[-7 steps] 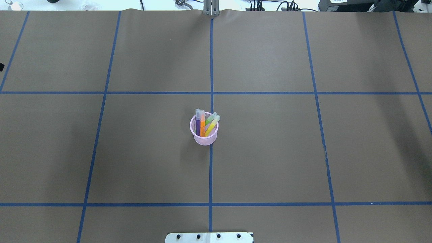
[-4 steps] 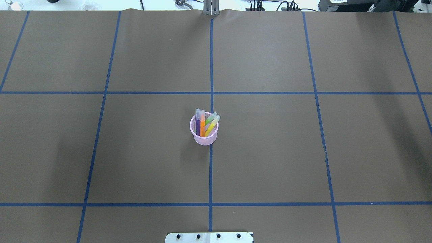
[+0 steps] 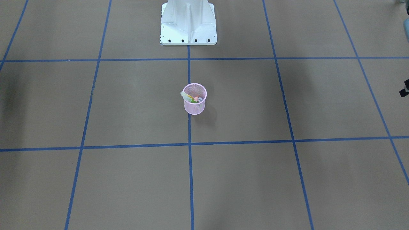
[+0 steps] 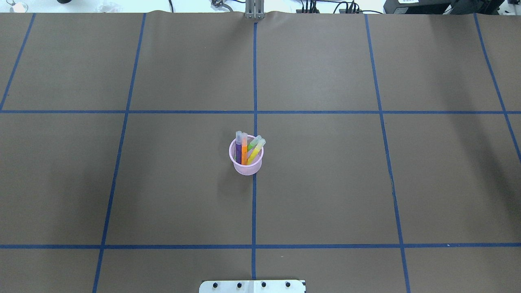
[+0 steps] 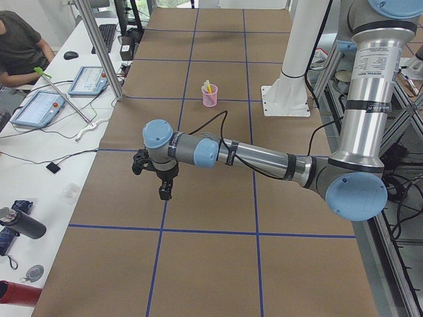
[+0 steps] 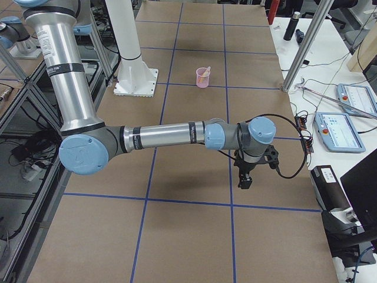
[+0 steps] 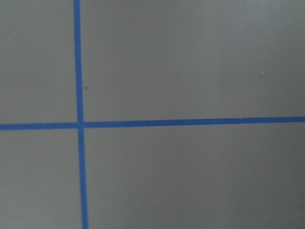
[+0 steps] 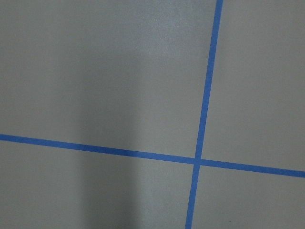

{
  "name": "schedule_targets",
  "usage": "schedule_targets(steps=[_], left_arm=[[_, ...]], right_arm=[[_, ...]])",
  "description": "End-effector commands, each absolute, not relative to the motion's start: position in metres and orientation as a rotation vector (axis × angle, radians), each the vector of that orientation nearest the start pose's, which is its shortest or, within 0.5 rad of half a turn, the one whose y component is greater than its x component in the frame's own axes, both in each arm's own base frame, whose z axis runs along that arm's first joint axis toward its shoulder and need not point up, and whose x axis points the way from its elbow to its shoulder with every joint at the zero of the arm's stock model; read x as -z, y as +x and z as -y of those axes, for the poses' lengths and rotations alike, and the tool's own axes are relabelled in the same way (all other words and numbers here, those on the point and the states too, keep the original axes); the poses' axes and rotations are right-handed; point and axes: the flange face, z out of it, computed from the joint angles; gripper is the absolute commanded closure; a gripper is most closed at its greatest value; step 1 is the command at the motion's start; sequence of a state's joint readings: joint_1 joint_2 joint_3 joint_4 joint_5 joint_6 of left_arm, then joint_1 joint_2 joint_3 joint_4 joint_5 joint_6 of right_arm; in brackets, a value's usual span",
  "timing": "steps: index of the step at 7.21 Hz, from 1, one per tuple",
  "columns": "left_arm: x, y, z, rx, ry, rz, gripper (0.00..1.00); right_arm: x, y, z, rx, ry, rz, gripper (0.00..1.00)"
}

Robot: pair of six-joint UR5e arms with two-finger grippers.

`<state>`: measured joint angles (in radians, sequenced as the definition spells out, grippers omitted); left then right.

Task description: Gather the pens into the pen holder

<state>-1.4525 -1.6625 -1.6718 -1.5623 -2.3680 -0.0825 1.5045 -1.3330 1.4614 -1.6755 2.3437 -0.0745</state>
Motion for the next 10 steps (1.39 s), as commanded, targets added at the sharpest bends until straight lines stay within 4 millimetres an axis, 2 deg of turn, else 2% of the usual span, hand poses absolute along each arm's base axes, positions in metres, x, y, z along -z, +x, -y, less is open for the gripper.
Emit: schedule_targets(steps=[1, 2, 3, 4, 5, 6, 7, 8, 9, 10], left_arm=[[-0.580, -0.007, 0.526, -0.106, 0.077, -0.804, 0.00], [-0.584, -0.023, 0.522, -0.082, 0.087, -0.805, 0.00], [-0.584, -0.027, 0.520, -0.068, 0.084, -0.818, 0.00], [-0.594, -0.028, 0.511, -0.055, 0.057, -0.841, 0.00], [-0.590, -0.029, 0.504, -0.044, 0.049, -0.903, 0.00], [-0.591, -0.029, 0.503, -0.041, 0.047, -0.902, 0.00], [-0.589, -0.029, 0.504, -0.040, 0.050, -0.902, 0.00], [-0.601, -0.030, 0.495, -0.031, 0.031, -0.900, 0.00], [-0.606, -0.030, 0.489, -0.030, 0.026, -0.889, 0.00], [-0.605, -0.029, 0.492, -0.030, 0.026, -0.888, 0.00]], right_arm=[[-0.624, 0.032, 0.575, 0.170, 0.007, 0.770, 0.01], [-0.622, 0.033, 0.573, 0.169, 0.013, 0.773, 0.01], [-0.619, 0.033, 0.575, 0.147, 0.017, 0.772, 0.01], [-0.622, 0.033, 0.573, 0.127, 0.006, 0.774, 0.01], [-0.621, 0.033, 0.571, 0.125, 0.008, 0.783, 0.01], [-0.630, 0.033, 0.563, 0.120, -0.007, 0.795, 0.01], [-0.631, 0.033, 0.559, 0.120, -0.007, 0.803, 0.01], [-0.627, 0.031, 0.552, 0.119, -0.004, 0.836, 0.01], [-0.633, 0.031, 0.543, 0.115, -0.012, 0.835, 0.01], [-0.634, 0.031, 0.541, 0.114, -0.014, 0.835, 0.01]])
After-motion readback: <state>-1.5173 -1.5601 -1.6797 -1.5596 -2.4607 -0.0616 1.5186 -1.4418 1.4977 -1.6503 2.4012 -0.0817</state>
